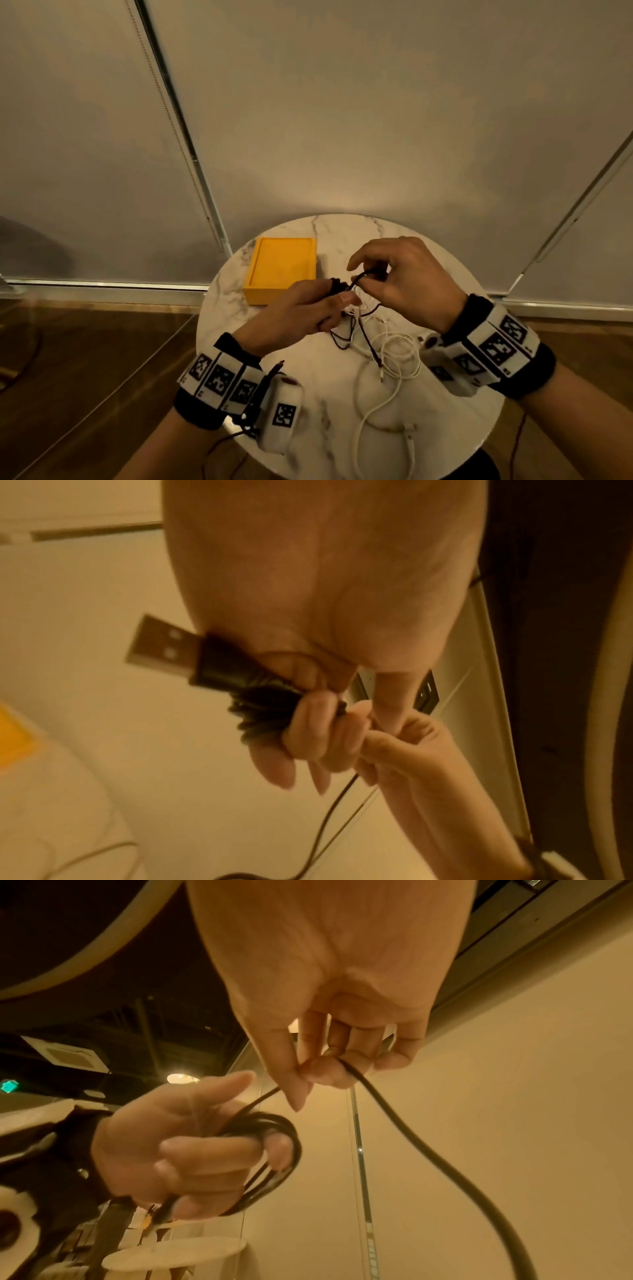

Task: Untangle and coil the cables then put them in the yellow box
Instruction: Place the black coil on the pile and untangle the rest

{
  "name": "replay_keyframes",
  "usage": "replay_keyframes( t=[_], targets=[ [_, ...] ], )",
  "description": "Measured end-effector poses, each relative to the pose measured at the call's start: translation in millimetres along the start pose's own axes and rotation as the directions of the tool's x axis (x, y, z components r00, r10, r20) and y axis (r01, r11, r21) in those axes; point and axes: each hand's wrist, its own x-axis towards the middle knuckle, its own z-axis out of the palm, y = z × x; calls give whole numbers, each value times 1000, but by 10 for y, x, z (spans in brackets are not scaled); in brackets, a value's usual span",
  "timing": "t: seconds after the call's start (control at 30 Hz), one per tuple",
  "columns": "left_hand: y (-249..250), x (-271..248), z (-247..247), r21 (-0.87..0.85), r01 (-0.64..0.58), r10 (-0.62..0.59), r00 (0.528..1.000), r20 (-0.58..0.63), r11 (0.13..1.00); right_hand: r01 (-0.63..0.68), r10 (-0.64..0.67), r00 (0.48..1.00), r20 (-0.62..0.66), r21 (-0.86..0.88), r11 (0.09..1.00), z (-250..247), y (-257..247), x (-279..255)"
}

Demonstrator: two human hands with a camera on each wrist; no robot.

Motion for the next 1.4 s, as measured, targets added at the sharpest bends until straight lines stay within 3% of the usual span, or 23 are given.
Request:
replay_keyframes(
  t=[0.1,0.23,0.4,0.57,0.63,0.67,0.73,0.77,0.8,0.83,0.9,0.97,1.03,1.17,1.23,1.3,1.4],
  targets=[
    [56,0,4,-131,33,-17,993,117,991,12,-10,999,-39,45,999,18,16,22],
    [210,64,47,-420,-43,127,977,173,907,-95,125,989,-83,303,948,108,129,110],
    [361,365,81,-631,-205,204,976,-75,748,-284,267,959,99,276,918,354,310,96],
    [217,663,39,-769,-280,102,957,-273,574,-359,296,924,241,284,889,436,421,27],
    [194,759,-3,-683,-385,108,905,-412,621,-411,329,903,277,330,850,483,510,-35],
    [177,802,-50,-559,-437,146,860,-489,705,-417,335,898,285,313,853,507,562,-70],
    [88,878,-176,-100,-427,296,758,-581,899,-360,304,913,272,189,913,510,639,-137],
    [18,912,-234,164,-340,372,750,-548,926,-316,279,929,242,129,940,476,667,-152],
    [-52,940,-280,374,-221,388,798,-462,901,-292,267,944,191,113,950,414,675,-149],
    [-101,951,-309,517,-96,323,871,-371,851,-285,269,955,124,130,950,340,705,-123],
    [-200,911,-292,604,72,105,962,-253,794,-282,297,954,-42,210,936,148,768,-57],
    [-319,799,-206,509,114,-40,987,-153,853,-268,329,927,-182,293,918,-70,822,25],
    [-432,670,-63,350,105,-93,994,-51,931,-258,356,902,-242,359,897,-229,856,77],
    [-460,434,292,-48,57,-51,992,115,997,-353,466,874,-136,482,802,-178,917,72],
    [-368,334,395,-272,64,-18,985,169,960,-450,557,829,-46,537,714,-29,1008,0],
    [-261,265,413,-437,33,34,989,145,899,-549,617,786,50,517,657,158,1144,-113],
    [-39,246,301,-655,-90,118,993,-2,750,-655,606,755,251,246,715,523,1279,-364]
  ],
)
